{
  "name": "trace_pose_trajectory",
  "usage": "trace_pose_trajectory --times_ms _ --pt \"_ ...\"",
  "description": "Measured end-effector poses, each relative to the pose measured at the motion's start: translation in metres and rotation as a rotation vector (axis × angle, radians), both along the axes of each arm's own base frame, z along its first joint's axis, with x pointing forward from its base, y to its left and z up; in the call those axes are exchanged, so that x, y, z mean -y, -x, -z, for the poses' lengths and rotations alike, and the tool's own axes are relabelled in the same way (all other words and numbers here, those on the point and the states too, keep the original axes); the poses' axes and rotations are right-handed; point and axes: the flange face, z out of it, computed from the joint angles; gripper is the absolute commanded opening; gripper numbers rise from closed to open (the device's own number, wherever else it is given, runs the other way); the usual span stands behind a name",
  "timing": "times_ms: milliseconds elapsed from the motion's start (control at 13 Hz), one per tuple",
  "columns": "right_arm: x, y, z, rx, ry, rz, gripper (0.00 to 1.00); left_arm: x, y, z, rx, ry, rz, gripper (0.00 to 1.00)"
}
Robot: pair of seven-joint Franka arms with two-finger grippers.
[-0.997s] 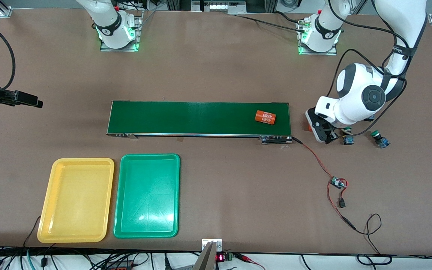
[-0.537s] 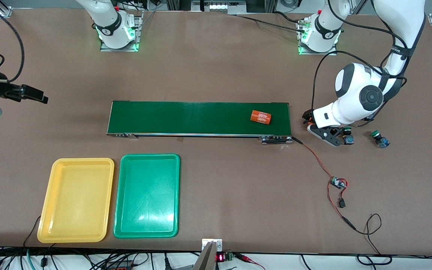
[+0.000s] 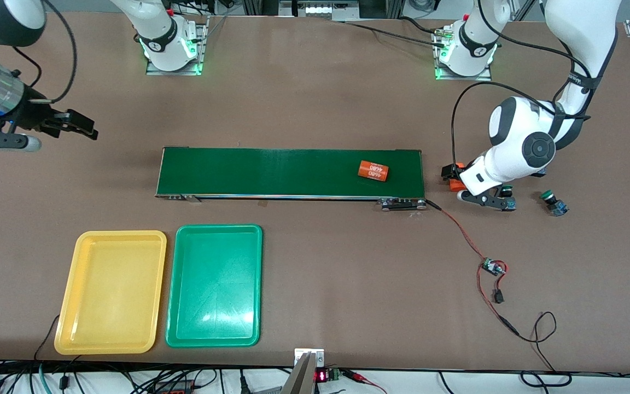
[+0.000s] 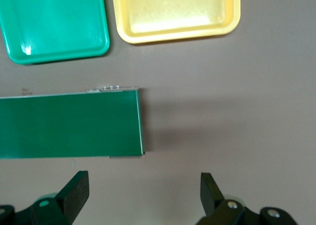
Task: Sort buttons by color to trays
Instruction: 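Grasp the second orange cylinder with the left gripper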
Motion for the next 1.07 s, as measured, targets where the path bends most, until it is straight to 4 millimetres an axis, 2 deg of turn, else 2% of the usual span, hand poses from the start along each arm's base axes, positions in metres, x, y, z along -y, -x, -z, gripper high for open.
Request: trace_pose_trajectory --times_ms 230,537,767,844,1074 --pt "-0.017 0.014 0.011 0.038 0.036 -0.042 1.0 -0.005 0.01 0.013 -0.032 -0.004 -0.012 1.0" --pt "-0.024 0.018 0.01 0.061 0.084 -0.091 1.0 -0.009 0.023 0.027 -0.063 -0.008 -0.022 1.0" --pt "-0.024 0.016 0.009 0.076 0.084 -0.124 1.0 -0.008 0.029 0.035 -0.07 -0.007 -0.024 0.87" --pt "-0.024 0.016 0.009 0.077 0.084 -0.126 1.0 -0.008 0.029 0.035 -0.07 -0.007 -0.025 0.75" --pt "-0.024 0.016 0.011 0.074 0.084 -0.146 1.0 -0.008 0.029 0.036 -0.071 -0.007 -0.027 0.71"
